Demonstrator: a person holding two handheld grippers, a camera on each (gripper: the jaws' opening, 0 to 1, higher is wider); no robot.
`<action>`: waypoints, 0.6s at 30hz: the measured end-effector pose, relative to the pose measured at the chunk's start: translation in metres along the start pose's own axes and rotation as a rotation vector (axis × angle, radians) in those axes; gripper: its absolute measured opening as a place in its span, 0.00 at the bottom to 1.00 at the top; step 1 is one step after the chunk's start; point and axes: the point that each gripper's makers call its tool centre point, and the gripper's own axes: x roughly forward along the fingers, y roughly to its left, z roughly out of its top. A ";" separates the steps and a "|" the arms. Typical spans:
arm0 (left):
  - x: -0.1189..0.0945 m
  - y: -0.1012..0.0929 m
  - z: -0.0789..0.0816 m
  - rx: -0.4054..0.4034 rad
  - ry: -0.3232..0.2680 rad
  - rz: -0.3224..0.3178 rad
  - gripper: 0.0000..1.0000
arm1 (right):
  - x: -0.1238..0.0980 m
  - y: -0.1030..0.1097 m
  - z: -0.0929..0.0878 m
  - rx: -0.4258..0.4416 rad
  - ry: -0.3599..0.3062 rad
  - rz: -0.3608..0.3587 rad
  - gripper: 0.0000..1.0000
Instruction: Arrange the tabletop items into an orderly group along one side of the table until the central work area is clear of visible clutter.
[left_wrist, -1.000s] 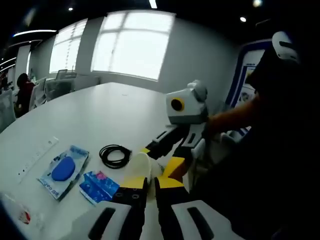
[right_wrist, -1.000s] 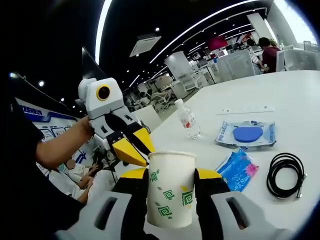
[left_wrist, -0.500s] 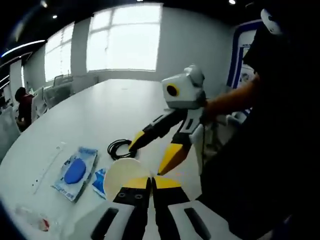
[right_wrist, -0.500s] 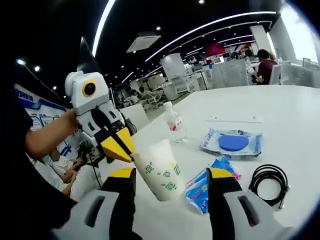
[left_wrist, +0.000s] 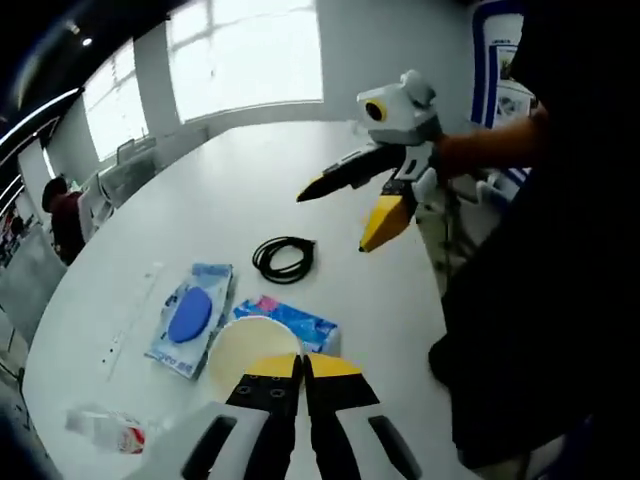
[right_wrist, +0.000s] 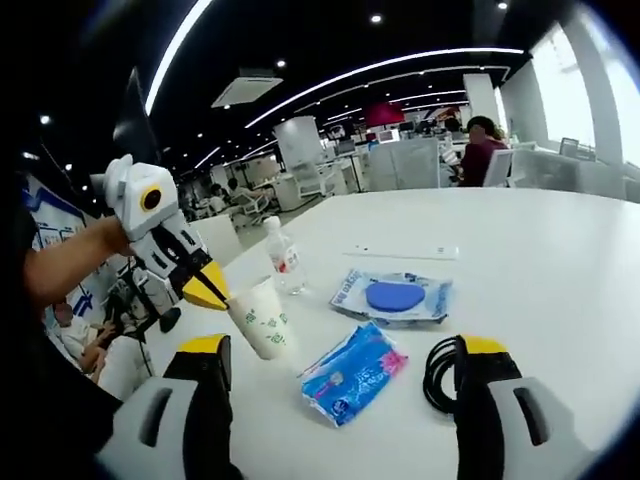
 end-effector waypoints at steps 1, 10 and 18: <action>0.000 0.007 -0.003 -0.002 0.007 0.015 0.00 | -0.002 -0.003 -0.001 -0.005 0.002 -0.006 0.90; 0.007 0.063 -0.024 0.004 0.098 0.120 0.00 | -0.019 -0.021 -0.007 0.014 -0.001 -0.077 0.90; 0.012 0.111 -0.044 -0.031 0.166 0.217 0.00 | -0.021 -0.030 -0.010 0.026 0.006 -0.107 0.89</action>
